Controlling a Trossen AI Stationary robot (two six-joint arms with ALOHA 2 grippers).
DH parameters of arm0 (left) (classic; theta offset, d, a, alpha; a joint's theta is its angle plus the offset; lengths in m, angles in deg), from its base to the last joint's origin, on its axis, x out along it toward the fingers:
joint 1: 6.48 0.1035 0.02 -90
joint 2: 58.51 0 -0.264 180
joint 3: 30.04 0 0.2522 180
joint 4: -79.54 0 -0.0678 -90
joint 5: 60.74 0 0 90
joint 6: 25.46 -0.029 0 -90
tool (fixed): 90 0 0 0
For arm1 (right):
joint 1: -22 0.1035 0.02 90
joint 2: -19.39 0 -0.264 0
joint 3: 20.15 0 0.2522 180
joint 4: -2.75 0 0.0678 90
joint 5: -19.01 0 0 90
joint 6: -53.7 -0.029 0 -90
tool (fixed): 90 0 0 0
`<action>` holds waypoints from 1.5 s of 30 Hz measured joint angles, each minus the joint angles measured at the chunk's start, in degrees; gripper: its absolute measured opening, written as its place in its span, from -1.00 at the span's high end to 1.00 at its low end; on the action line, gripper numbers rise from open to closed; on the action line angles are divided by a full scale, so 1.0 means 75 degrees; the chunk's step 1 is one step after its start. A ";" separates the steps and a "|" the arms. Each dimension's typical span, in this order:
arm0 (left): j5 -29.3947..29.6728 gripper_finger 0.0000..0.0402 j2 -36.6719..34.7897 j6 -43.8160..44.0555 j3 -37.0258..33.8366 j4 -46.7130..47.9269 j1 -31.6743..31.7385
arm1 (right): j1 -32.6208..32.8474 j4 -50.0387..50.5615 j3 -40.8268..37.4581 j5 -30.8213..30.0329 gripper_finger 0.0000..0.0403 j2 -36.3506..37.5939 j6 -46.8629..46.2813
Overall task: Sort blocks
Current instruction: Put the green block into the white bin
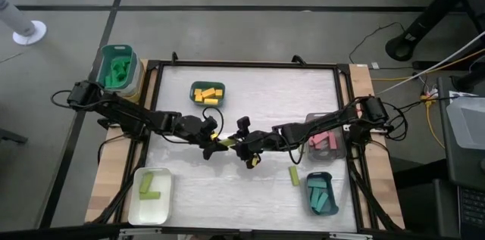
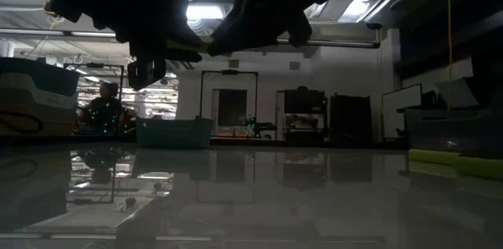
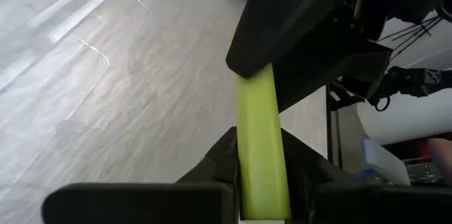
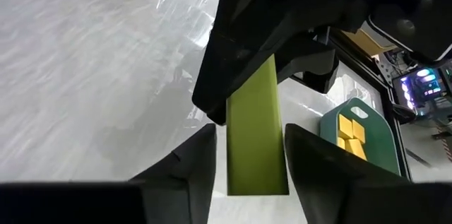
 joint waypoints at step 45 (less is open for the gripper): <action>-0.3146 0.73 -0.3532 0.9066 0.0006 0.5989 -0.4680 | 0.1792 0.7710 0.2471 0.1859 -0.04 0.0128 -0.6339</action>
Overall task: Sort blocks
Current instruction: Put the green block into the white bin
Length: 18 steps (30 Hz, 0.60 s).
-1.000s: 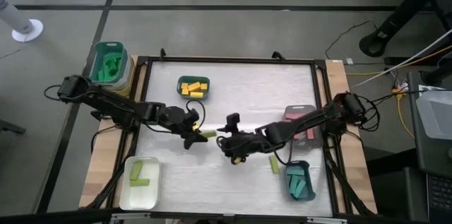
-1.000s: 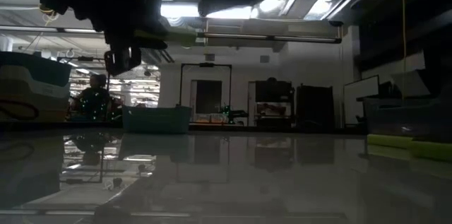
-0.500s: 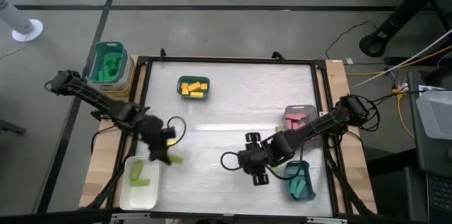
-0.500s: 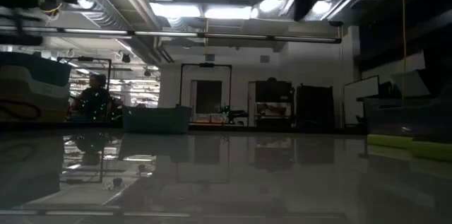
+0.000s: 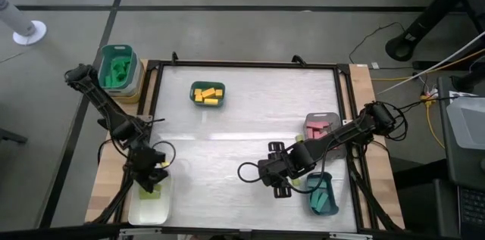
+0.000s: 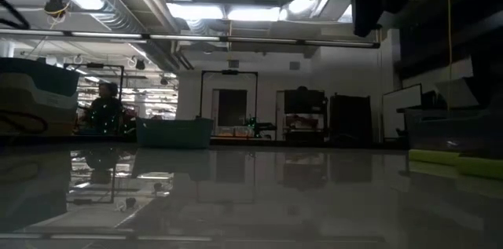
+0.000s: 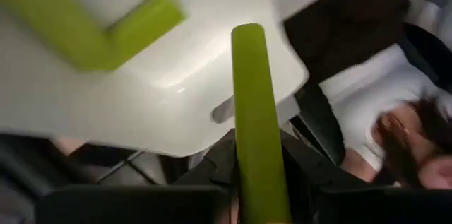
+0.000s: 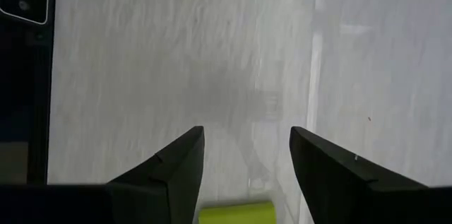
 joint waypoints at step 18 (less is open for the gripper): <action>0.0617 0.42 0.0003 0.0064 -0.0003 0.0863 -0.0475 | 0.0009 0.1056 -0.0220 0.0338 -0.04 -0.0003 -0.2625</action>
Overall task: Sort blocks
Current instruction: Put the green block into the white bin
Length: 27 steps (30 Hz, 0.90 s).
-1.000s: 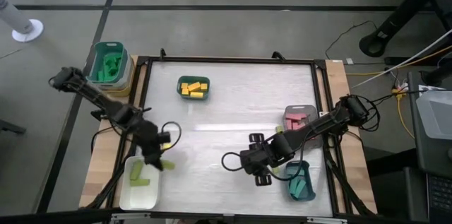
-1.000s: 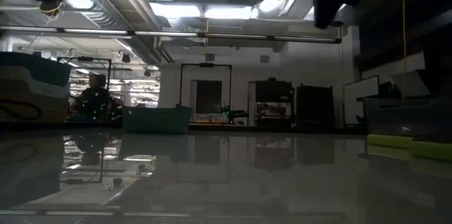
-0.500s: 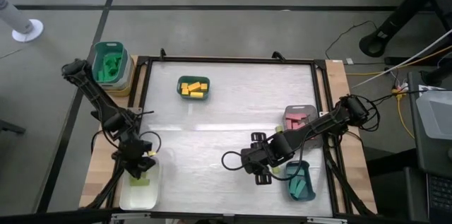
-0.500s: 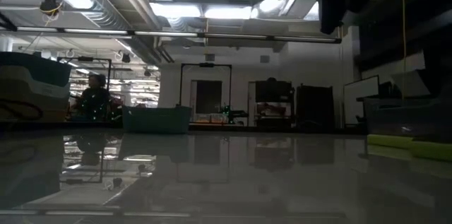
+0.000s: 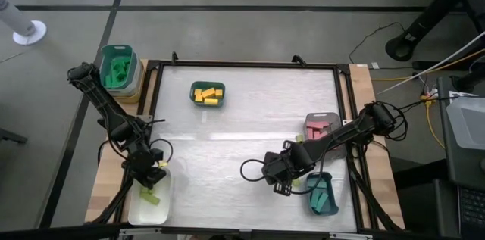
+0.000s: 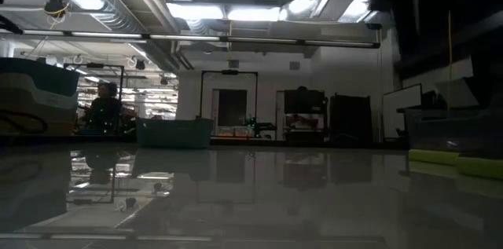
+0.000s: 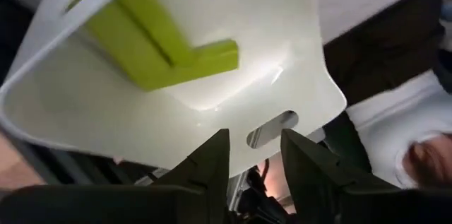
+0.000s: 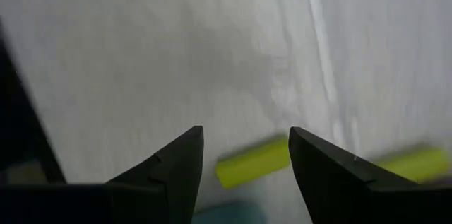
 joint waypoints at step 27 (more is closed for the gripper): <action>0.2102 0.41 0.0006 -0.2293 0.0000 -0.0888 0.0002 | -0.0009 -0.2033 -0.3239 0.1070 -0.04 -0.0006 -0.3574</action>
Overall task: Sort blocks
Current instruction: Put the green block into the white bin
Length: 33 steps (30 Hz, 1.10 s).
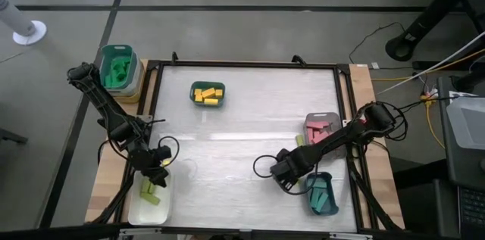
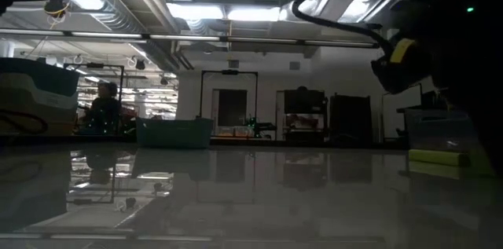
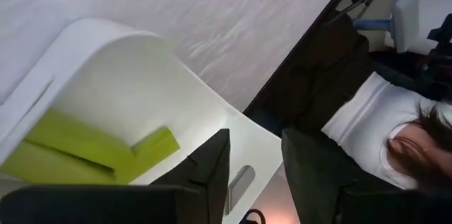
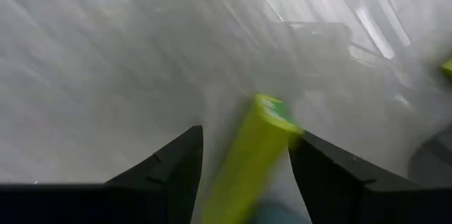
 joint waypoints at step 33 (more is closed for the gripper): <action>0.4923 0.41 0.0000 -0.4760 0.0000 -0.1427 0.0403 | -0.0279 -0.2058 0.1092 -0.1282 0.66 -0.0020 0.3466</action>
